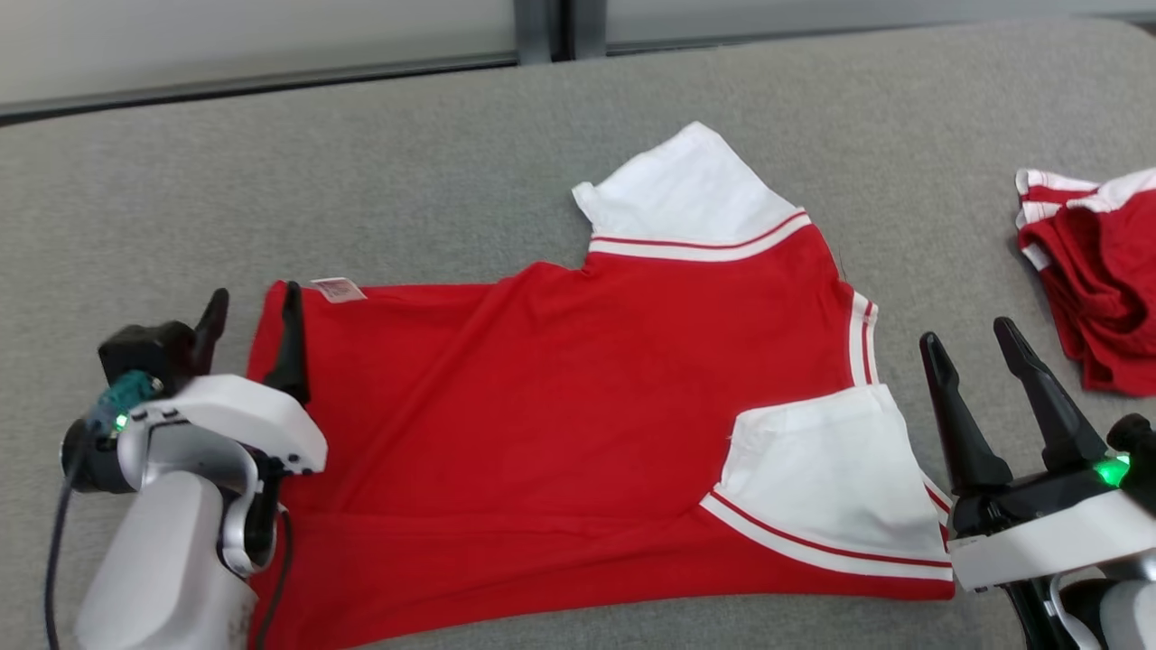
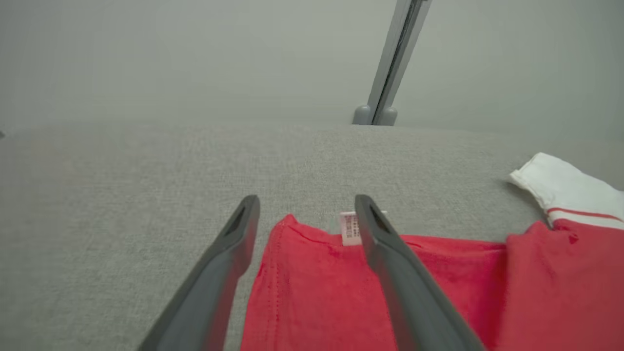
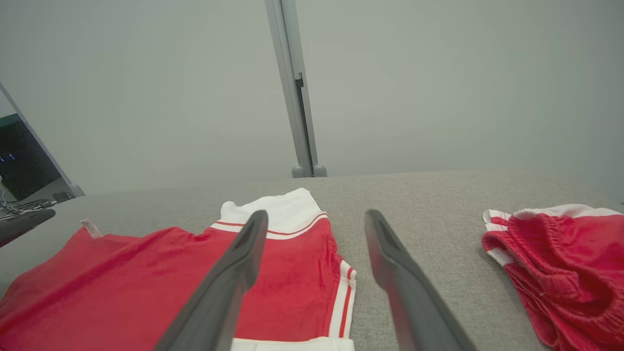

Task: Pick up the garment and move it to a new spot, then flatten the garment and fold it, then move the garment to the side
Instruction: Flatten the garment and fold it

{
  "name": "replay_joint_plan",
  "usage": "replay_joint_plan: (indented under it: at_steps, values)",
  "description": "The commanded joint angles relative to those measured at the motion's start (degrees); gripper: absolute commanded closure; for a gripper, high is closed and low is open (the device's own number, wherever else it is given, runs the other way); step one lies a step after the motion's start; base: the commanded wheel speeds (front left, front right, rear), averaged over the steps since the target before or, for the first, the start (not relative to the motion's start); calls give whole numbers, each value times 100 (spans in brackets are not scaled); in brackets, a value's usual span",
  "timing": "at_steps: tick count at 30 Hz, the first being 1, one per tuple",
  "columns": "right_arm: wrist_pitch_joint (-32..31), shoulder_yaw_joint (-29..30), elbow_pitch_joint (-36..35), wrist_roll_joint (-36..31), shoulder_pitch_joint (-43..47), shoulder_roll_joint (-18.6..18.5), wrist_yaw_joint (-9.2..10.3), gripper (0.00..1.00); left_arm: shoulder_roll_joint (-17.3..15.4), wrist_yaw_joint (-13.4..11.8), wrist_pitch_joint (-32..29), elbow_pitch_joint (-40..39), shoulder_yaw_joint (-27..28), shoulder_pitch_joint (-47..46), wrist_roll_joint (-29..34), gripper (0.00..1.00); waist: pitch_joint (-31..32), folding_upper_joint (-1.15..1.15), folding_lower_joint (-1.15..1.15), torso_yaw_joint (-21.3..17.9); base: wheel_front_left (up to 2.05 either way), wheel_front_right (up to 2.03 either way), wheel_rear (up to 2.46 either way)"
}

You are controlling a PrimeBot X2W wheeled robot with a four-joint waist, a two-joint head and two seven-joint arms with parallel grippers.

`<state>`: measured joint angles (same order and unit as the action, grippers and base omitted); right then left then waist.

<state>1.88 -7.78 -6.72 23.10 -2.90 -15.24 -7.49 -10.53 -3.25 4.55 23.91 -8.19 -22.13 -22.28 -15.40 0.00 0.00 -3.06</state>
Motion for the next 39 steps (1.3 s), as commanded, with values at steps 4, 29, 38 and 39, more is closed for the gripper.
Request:
replay_joint_plan:
  at_steps: [4,29,38,39]
  values:
    - [170,-156,217,130,-269,-53,0,0,-105,196,-63,1034,188,-583,-281,0,-391,0,0,-299,0,0,0]
    - [54,-505,2271,1191,-3407,-1435,0,0,643,590,762,2093,-553,-2221,-164,100,-1734,0,0,990,0,0,0]
    - [-622,-1838,3267,1646,-4932,-1817,0,0,717,587,921,2197,-949,-2389,-365,100,-2004,0,0,1317,0,0,0]
    - [-697,-2003,3382,1697,-5079,-1860,1,0,720,577,939,2211,-995,-2406,-396,100,-2018,0,0,1323,0,0,0]
